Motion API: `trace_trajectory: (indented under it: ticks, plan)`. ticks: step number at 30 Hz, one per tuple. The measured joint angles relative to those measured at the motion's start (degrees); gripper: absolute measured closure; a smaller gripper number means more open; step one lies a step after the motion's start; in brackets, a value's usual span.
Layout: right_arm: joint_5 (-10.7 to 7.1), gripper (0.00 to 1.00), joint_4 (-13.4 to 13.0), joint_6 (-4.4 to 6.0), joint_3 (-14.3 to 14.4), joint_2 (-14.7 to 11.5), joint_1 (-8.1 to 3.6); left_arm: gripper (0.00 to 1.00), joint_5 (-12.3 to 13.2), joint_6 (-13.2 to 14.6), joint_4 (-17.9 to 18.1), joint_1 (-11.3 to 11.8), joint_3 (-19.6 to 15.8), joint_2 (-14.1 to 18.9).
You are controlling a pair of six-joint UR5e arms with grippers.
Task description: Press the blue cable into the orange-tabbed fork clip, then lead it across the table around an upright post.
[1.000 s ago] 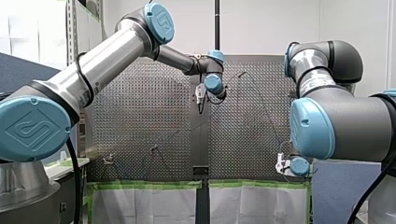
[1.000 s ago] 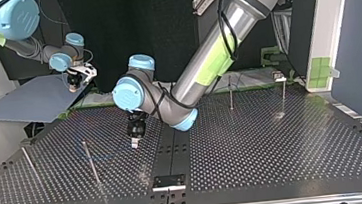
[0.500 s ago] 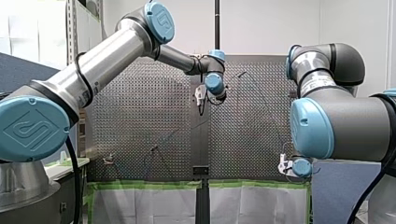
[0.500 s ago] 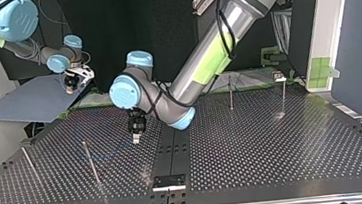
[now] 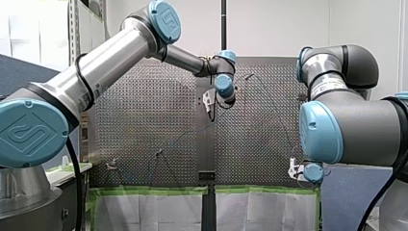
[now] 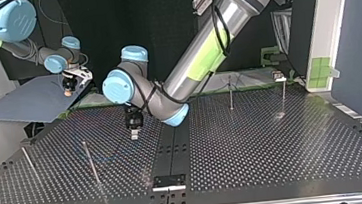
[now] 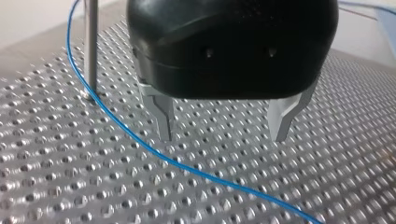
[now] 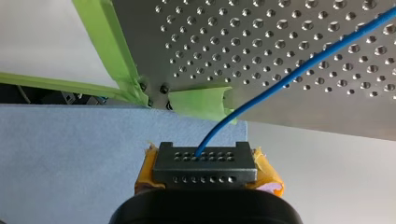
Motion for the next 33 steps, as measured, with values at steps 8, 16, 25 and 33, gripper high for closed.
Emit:
trace_trajectory:
  ticks: [8,16,25,33]
  plan:
    - [-0.02,1.0,1.0,-1.17,0.02,0.04,-0.13,0.0,2.72,-4.2,-0.88,-0.36,-0.07,0.11]
    - [-0.39,1.0,1.39,-0.74,0.03,0.2,0.15,0.0,1.51,-7.84,-2.92,-0.83,-2.17,2.53]
    - [-1.08,1.0,1.16,0.38,0.03,0.25,0.54,0.0,5.19,-10.16,0.95,-0.95,-6.69,7.05]
    - [-1.61,1.0,1.71,0.61,0.04,0.33,0.78,0.0,8.74,-7.01,-0.85,-1.34,-9.3,10.61]
